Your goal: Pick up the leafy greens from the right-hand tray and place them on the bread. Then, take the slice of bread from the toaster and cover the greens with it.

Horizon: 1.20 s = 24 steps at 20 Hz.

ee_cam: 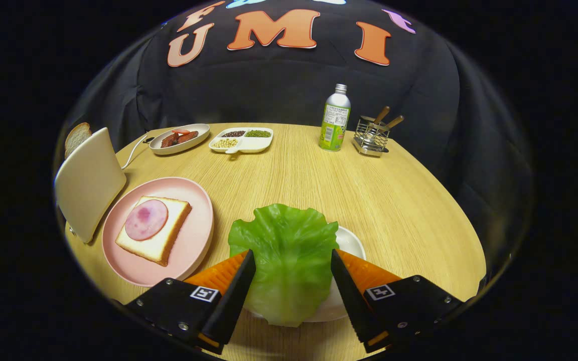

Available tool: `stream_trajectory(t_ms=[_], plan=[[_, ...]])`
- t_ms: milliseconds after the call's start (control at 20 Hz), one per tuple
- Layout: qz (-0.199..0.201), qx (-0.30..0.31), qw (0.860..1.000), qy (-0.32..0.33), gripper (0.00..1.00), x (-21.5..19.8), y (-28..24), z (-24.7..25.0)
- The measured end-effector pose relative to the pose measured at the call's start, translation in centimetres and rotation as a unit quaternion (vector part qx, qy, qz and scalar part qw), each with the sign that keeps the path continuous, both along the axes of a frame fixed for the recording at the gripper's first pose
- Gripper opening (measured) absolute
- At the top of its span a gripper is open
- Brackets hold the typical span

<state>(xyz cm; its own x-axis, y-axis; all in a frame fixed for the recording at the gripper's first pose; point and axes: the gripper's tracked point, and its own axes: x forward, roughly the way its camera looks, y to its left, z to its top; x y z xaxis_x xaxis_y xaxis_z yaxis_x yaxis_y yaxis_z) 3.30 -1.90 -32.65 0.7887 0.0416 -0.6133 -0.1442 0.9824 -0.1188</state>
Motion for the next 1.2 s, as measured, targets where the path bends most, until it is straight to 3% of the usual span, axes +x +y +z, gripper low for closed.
stream_trajectory(t_ms=[650,750,1000,1200], plan=[[0.014,0.02,0.999,0.028,0.5,-0.5,1.1,-1.1],[0.013,0.021,0.999,0.029,0.42,-0.5,1.0,-1.1],[-0.012,0.034,0.999,0.04,0.06,-0.3,0.0,-1.0],[-0.038,0.032,0.998,0.029,0.01,0.0,-0.8,0.4]])
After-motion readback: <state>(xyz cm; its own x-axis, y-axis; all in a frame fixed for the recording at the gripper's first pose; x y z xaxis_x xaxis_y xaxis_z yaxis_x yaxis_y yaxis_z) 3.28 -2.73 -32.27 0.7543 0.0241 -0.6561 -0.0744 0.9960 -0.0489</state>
